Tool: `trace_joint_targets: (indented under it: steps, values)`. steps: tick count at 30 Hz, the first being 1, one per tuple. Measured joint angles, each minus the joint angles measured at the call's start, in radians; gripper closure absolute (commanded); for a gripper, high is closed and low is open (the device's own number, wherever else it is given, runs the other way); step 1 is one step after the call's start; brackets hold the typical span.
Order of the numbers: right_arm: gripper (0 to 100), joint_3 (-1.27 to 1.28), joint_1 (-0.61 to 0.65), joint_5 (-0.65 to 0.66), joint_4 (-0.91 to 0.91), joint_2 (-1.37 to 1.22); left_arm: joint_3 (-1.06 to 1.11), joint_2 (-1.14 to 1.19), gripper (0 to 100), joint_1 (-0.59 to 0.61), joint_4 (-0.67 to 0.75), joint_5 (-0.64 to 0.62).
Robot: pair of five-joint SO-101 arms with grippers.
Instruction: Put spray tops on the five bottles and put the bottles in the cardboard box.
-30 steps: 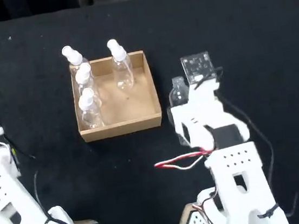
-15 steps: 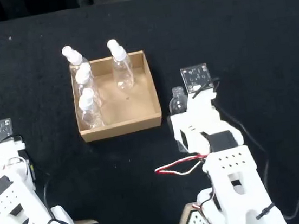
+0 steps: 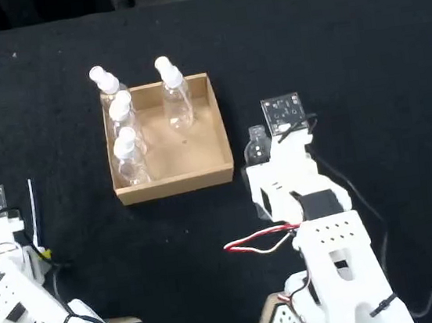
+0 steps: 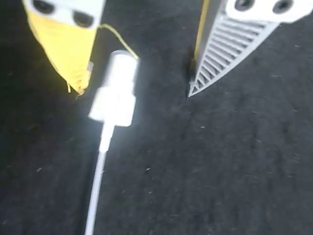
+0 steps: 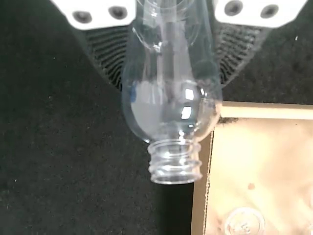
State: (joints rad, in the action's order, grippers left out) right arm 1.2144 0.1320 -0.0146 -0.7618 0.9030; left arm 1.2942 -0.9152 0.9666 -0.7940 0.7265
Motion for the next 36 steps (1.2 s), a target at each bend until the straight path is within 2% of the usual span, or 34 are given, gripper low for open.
trace_joint_targets:
  steps: [5,9,16,25,28,30,34,36]
  values:
    - [98.8,0.000,0.000,0.000,0.000,0.000,0.043,0.000,71,0.018,0.005,0.152]
    - [98.8,0.000,0.000,0.000,0.000,0.000,0.054,0.000,71,0.032,0.064,0.176]
    - [98.8,0.000,0.000,0.000,0.000,0.000,0.054,0.000,71,0.112,0.304,0.100]
    - [98.8,0.000,0.000,0.000,0.000,0.000,0.054,0.000,71,0.115,0.474,0.048]
    - [98.8,0.000,0.000,0.000,0.000,0.000,0.044,0.000,71,0.123,0.443,-0.020]
    - [98.8,0.000,0.000,0.000,0.000,0.000,0.012,0.000,71,0.124,0.350,-0.029]
    - [98.8,0.000,0.000,0.000,0.000,0.000,-0.074,0.000,71,0.120,0.095,0.035]
    - [98.8,0.000,0.000,0.000,0.000,0.000,-0.089,0.000,71,0.117,0.018,0.086]
